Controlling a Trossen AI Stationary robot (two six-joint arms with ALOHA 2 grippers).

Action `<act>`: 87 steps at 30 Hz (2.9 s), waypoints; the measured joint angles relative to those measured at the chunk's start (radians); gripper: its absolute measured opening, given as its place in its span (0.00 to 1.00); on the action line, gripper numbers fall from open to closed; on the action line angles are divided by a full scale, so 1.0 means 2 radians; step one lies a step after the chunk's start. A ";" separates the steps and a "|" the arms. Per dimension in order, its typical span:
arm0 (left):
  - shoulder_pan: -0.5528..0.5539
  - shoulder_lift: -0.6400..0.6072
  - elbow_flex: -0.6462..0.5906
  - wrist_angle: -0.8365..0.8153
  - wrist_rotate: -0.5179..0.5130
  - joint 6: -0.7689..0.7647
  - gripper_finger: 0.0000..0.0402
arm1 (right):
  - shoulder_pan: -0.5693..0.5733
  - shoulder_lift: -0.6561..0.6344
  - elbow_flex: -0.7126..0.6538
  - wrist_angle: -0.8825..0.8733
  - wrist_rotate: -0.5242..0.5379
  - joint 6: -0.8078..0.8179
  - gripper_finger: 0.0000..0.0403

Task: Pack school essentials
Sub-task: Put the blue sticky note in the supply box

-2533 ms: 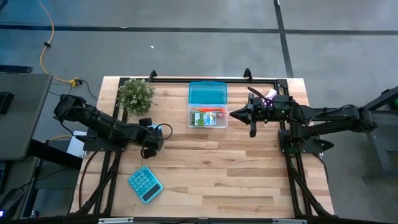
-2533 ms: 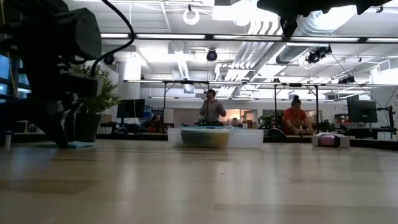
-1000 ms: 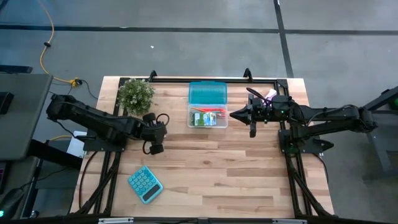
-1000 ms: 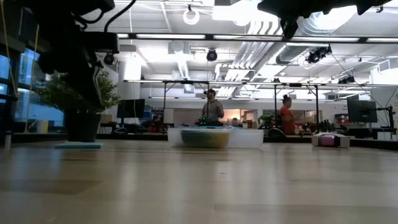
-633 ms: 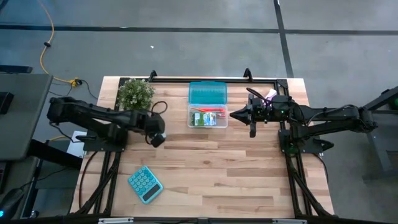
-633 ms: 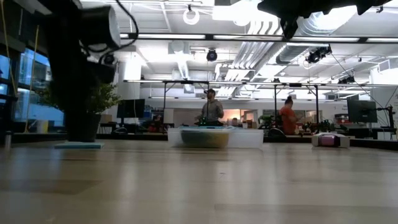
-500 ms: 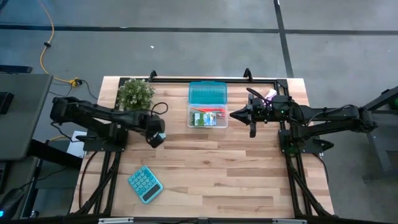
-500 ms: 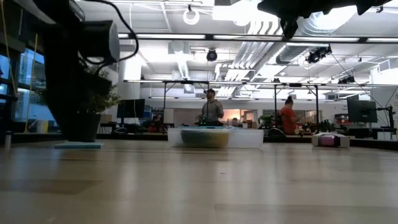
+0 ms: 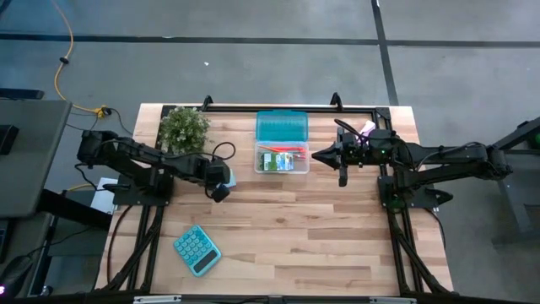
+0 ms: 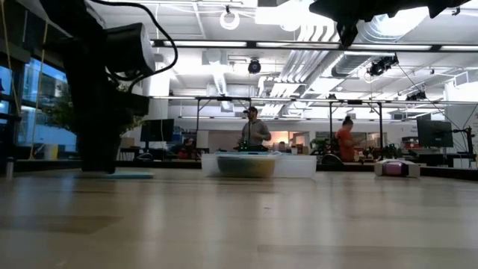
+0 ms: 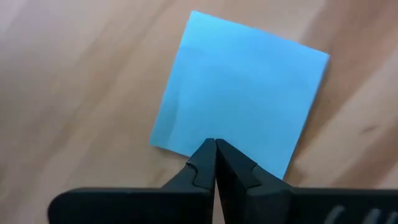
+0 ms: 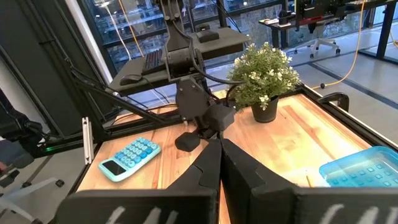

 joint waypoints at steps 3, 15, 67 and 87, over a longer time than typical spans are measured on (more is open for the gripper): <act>-0.005 0.001 -0.001 0.038 0.014 0.001 0.00 | 0.000 0.000 0.000 0.000 0.000 0.001 0.00; -0.069 0.075 0.030 0.162 0.064 -0.074 0.00 | 0.000 0.000 0.000 0.000 0.000 0.002 0.00; 0.091 0.096 0.065 0.073 0.238 0.070 0.19 | 0.000 0.000 0.000 -0.011 0.000 0.015 0.00; 0.101 0.052 0.075 0.070 0.246 0.091 0.00 | 0.000 0.000 0.000 -0.012 0.000 0.015 0.00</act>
